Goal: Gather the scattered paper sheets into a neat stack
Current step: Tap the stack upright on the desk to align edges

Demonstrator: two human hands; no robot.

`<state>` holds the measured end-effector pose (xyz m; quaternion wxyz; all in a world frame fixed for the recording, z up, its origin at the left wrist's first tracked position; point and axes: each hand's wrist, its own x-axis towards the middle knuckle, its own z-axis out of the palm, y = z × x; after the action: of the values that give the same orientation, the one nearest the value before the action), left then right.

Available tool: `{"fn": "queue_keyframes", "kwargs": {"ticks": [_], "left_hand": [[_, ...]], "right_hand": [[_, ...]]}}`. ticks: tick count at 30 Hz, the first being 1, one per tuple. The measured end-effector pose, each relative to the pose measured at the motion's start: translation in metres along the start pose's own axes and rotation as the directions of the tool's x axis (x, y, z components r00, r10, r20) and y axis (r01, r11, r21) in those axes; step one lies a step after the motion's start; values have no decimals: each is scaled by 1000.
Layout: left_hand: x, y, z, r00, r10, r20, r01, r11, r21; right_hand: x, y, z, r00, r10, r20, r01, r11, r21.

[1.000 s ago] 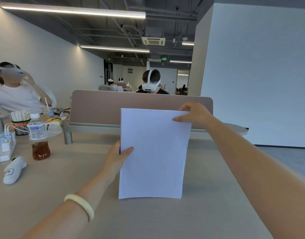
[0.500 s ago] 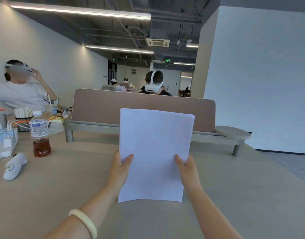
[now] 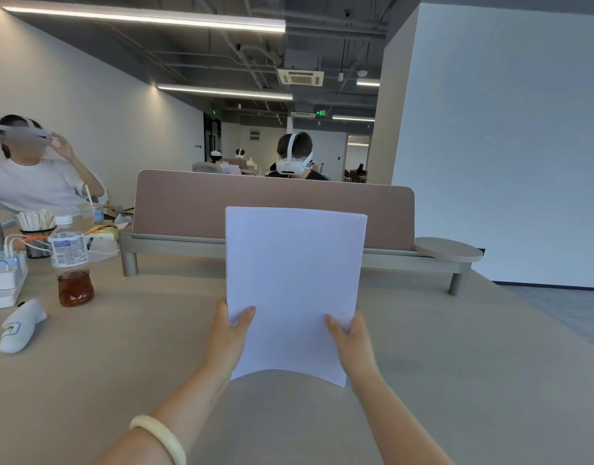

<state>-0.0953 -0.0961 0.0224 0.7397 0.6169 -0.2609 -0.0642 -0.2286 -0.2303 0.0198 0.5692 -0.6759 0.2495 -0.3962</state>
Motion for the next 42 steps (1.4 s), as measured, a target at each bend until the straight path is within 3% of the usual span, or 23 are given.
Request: {"fn": "queue_keyframes", "kwargs": {"ticks": [8,16,33,38,42], "left_hand": [[11,11,2,1000,-2,-5,2,1000,18],[2,-13,1,995,-100,-19,101,992,79],[-2,-13,-4,991,-129,34,125,988,85],[2,-2,-12,988,-154,29,150,982,115],[25,31,-31,991,-23,-130,32,997,73]], "right_hand": [[9,-16,-3,1000,-9,-2,9,999,32],[-4,7,5,996,79,37,-78,996,-39],[1,13,-1,995,89,33,-85,991,-108],[14,-12,-11,995,74,73,-48,950,-308],[36,-69,-26,966,1,257,145,824,-548]]}}
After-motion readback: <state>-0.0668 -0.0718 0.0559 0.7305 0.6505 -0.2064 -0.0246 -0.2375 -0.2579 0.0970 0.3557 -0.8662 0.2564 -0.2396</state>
